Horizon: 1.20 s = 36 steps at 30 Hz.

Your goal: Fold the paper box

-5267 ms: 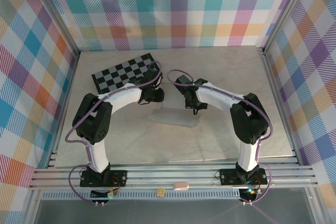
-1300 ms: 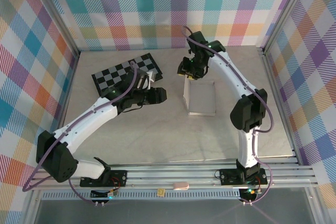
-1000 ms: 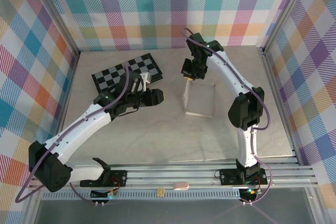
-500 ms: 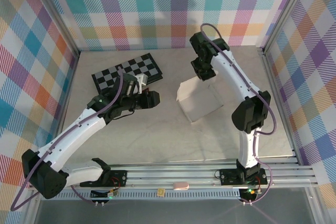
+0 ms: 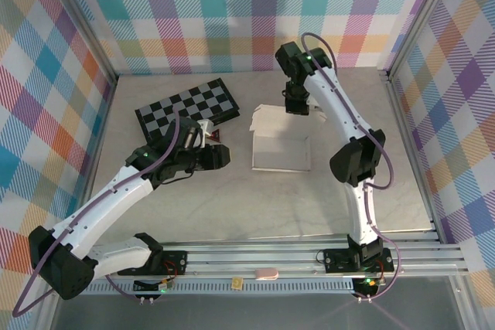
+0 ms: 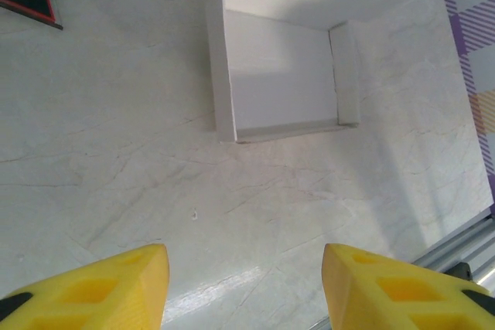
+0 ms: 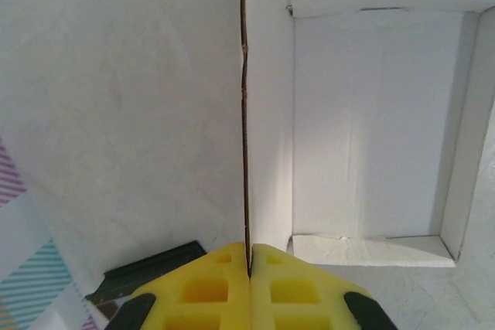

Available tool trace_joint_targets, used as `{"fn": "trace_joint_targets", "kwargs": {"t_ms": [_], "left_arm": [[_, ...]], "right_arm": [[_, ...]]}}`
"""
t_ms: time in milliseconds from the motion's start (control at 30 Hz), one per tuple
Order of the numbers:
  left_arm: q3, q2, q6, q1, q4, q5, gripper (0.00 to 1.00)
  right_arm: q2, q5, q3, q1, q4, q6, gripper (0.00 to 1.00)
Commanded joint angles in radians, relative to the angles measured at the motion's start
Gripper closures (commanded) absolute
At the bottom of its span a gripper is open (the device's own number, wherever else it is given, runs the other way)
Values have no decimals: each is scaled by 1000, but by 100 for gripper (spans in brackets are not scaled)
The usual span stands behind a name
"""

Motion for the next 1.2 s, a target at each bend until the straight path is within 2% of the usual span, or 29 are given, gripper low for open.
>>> {"fn": "trace_joint_targets", "kwargs": {"t_ms": [0,200,333,433,567,700,800,900,967,1067,1167], "left_arm": [[9,19,40,-1,-40,-36,46],[41,86,96,0,-49,-71,45],[83,145,131,1,-44,-86,44],[131,206,165,0,-36,-91,43],[217,306,205,15,-26,-82,43],[291,405,212,56,14,-2,44],[364,491,260,67,31,62,44],[451,591,336,68,25,130,46],[501,649,384,69,18,150,46],[566,724,447,72,-19,96,47],[597,766,479,84,-23,94,46]], "right_arm": [[13,-14,23,8,-70,180,95],[17,-28,13,6,-38,76,79],[-13,-10,10,-2,-6,-41,63],[-69,55,8,-19,34,-236,53],[-187,72,-60,-74,178,-710,49],[-351,-113,-271,-171,348,-1219,40],[-481,-344,-509,-257,458,-1531,41],[-591,-406,-722,-318,498,-1732,43],[-646,-414,-849,-346,543,-1811,44],[-694,-417,-987,-369,611,-1889,45],[-693,-433,-1051,-380,669,-1949,45]]}}
